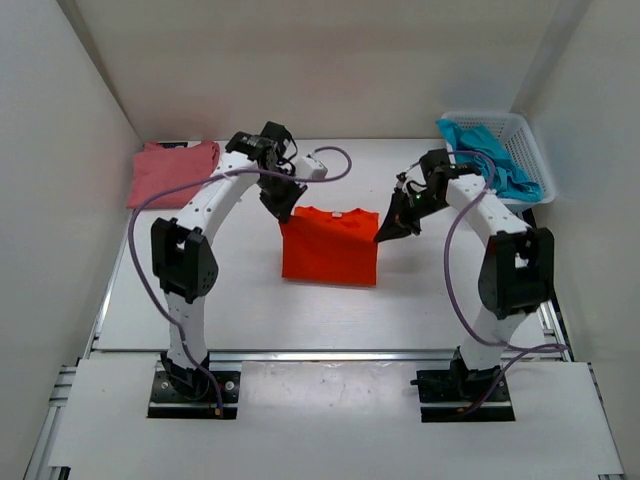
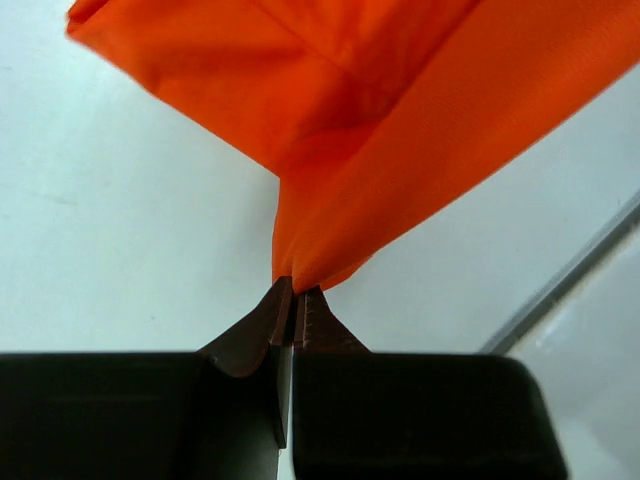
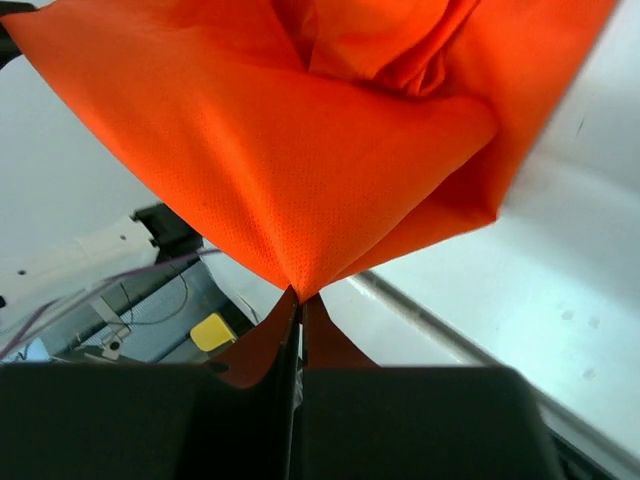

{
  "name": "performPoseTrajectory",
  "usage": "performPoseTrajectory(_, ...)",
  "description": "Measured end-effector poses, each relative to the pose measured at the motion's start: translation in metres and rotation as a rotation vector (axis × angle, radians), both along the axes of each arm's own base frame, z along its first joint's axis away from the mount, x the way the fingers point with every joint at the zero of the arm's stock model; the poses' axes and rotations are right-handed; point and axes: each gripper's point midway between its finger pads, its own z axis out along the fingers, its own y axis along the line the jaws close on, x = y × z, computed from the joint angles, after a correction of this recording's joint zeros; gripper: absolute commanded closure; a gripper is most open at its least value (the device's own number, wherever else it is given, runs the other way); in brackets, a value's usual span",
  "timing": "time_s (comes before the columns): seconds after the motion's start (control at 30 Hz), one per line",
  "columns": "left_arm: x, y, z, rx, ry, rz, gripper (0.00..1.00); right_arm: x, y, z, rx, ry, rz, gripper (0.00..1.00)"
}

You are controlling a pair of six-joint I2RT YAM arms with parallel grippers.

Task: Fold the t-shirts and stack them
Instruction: Fold the long partially folded tshirt into a neat square

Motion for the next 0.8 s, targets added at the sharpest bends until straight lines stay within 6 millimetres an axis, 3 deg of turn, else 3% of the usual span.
performPoseTrajectory(0.1, 0.028, 0.001, -0.008, -0.024, 0.003, 0.056, 1.0, 0.029, 0.001, -0.005, 0.013, -0.007, -0.016, 1.0)
performPoseTrajectory(0.27, 0.042, -0.016, -0.022, -0.04, 0.002, 0.061, 1.0, 0.074, -0.005, -0.016, 0.02, -0.027, -0.041, 1.0)
performPoseTrajectory(0.4, 0.053, -0.027, -0.029, -0.063, -0.019, 0.075, 1.0, 0.092, -0.013, -0.028, 0.02, -0.011, -0.07, 1.0)
performPoseTrajectory(0.5, 0.072, -0.034, -0.031, -0.092, -0.051, 0.111, 1.0, 0.107, -0.017, -0.035, 0.019, -0.002, -0.098, 1.0)
performPoseTrajectory(0.67, 0.099, -0.04, -0.038, -0.133, -0.099, 0.159, 1.0, 0.148, -0.017, -0.042, 0.029, -0.036, -0.132, 1.0)
performPoseTrajectory(0.77, 0.107, -0.042, -0.045, -0.144, -0.108, 0.179, 0.97, 0.171, -0.016, -0.047, 0.037, -0.056, -0.15, 0.92)
performPoseTrajectory(0.8, 0.11, -0.042, -0.046, -0.147, -0.112, 0.185, 0.95, 0.178, -0.016, -0.049, 0.04, -0.059, -0.156, 0.83)
